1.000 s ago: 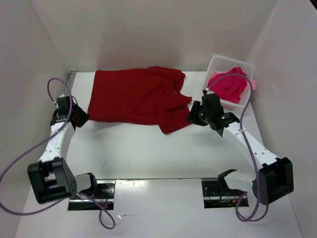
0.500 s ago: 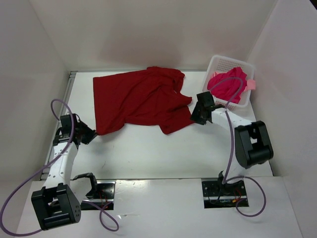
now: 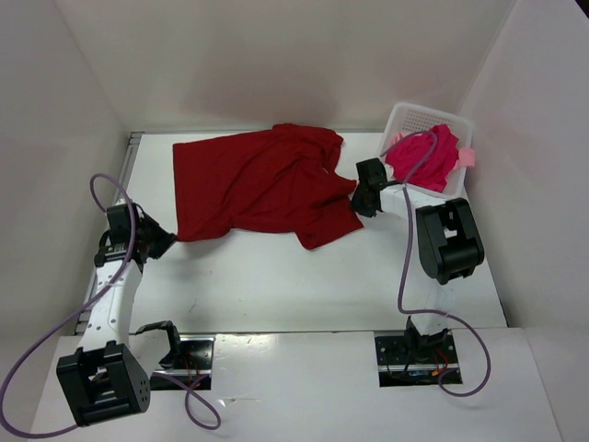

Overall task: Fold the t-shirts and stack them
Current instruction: Flatten out the tshirt, then grap the side of the flattened tshirt closest away from the robot with both arms

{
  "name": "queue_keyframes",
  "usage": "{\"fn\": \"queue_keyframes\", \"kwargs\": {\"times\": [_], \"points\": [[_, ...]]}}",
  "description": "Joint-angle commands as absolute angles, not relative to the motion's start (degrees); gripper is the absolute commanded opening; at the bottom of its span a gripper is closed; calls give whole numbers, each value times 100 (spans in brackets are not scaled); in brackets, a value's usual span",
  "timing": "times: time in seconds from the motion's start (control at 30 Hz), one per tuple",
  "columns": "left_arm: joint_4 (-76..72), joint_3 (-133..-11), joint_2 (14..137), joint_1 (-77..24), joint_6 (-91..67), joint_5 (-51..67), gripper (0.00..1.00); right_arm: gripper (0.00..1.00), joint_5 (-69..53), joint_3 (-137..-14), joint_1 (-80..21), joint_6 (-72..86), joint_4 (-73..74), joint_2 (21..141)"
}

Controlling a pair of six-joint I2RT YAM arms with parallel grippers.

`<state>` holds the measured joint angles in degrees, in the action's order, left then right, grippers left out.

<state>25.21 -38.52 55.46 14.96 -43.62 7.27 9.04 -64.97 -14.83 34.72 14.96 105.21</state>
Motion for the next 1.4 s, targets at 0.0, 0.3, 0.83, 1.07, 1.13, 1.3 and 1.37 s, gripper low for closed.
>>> {"fn": "queue_keyframes", "kwargs": {"times": [0.0,0.3,0.83,1.07,1.13,1.3,1.37], "points": [[2426,-4131,5616,1529,-4122,606,2,35,984,-6732,-1477,3357,1336,10723],[2259,-4078,5669,1591,-4017,659,2,30,870,-6662,-1775,3305,1354,10828],[2083,-4184,5933,1591,-3955,826,2,9,1292,-5845,-1828,3445,2205,8914],[2136,-4464,5985,1644,-3779,519,2,7,572,-4940,-1828,4016,2962,7334],[2215,-4518,6038,1644,-3639,361,2,10,449,-4826,-1828,4315,3189,7033],[2373,-4632,6038,1644,-3429,-70,2,12,53,-4624,-1767,4684,3594,6155],[2425,-4684,6038,1644,-3428,-132,2,12,-61,-4553,-1767,4895,3858,5907]]}}
